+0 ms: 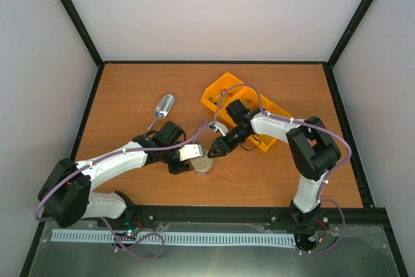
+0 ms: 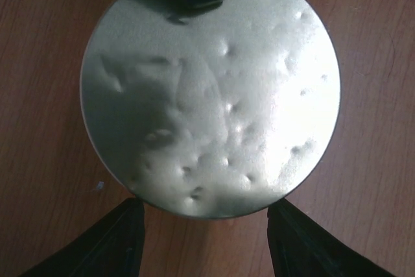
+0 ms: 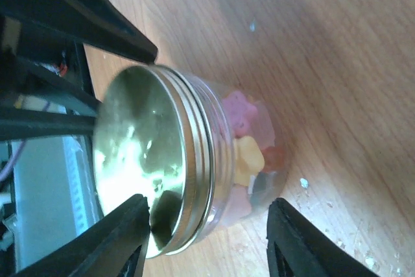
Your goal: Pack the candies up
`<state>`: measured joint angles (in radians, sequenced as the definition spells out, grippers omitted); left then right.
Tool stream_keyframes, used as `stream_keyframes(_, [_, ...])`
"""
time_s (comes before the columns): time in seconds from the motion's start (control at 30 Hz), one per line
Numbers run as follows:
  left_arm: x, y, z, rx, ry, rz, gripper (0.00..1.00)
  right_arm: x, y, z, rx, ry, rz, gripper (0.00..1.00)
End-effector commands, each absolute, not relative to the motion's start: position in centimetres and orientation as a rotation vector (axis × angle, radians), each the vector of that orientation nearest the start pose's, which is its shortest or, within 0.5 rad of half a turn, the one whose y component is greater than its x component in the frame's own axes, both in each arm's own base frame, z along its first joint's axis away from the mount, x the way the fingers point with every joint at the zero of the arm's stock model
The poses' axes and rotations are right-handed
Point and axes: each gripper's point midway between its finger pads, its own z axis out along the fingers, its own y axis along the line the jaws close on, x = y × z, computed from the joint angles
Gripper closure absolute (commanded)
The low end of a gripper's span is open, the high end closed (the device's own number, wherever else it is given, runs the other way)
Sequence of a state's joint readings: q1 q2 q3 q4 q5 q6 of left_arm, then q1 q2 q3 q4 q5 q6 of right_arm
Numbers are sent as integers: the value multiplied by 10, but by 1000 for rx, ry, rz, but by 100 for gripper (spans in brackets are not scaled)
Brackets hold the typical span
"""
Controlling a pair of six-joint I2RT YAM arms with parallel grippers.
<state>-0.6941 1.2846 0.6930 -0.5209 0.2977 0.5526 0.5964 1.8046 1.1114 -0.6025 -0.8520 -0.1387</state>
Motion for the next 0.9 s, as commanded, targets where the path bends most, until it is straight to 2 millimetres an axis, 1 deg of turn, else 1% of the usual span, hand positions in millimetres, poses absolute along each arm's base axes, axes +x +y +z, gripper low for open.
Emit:
stream_keyframes(0.0, [193,-233,75,1623,2087,-472,48,214,305,59,-1208,2583,1315,52])
stream_keyframes(0.1, [193,-233,72,1625,2093,-470,50,214,305,54,-1196,2588,1316,59])
stream_keyframes(0.17, [193,-233,72,1628,2094,-468,50,214,306,56,-1191,2584,1334,60])
stream_keyframes(0.23, [193,-233,72,1629,2094,-466,50,214,307,61,-1190,2573,1348,60])
stream_keyframes(0.3, [193,-232,76,1635,2090,-463,50,215,309,69,-1195,2546,1358,55])
stream_keyframes(0.43, [187,-231,97,1656,2071,-523,53,221,309,84,-1198,2473,1351,53])
stream_keyframes(0.57, [179,-238,134,1680,2022,-630,56,227,308,93,-1196,2434,1346,53])
stream_keyframes(0.63, [182,-244,150,1657,1999,-654,58,227,309,96,-1192,2425,1353,53])
stream_keyframes(0.7, [186,-250,158,1640,1982,-670,60,227,310,97,-1190,2423,1365,53])
stream_keyframes(0.77, [190,-254,155,1642,1976,-657,62,227,311,98,-1187,2426,1382,54])
stream_keyframes(0.87, [192,-255,138,1678,1990,-604,65,227,312,96,-1182,2435,1386,58])
